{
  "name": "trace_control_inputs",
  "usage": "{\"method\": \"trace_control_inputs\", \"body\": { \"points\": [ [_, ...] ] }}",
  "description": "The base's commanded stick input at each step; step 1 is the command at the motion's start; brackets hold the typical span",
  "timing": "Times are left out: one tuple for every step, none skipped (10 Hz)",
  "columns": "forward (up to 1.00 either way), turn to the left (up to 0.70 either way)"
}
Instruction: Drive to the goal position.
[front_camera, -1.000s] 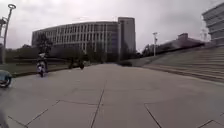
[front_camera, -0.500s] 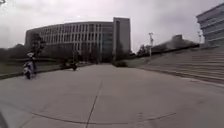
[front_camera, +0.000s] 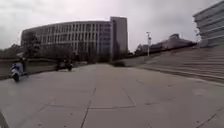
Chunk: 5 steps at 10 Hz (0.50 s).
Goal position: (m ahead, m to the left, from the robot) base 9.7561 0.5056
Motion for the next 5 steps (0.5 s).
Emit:
{"method": "trace_control_inputs", "body": {
  "points": [
    [1.00,-0.29],
    [1.00,-0.16],
    [1.00,-0.05],
    [1.00,-0.16],
    [1.00,-0.14]
  ]
}}
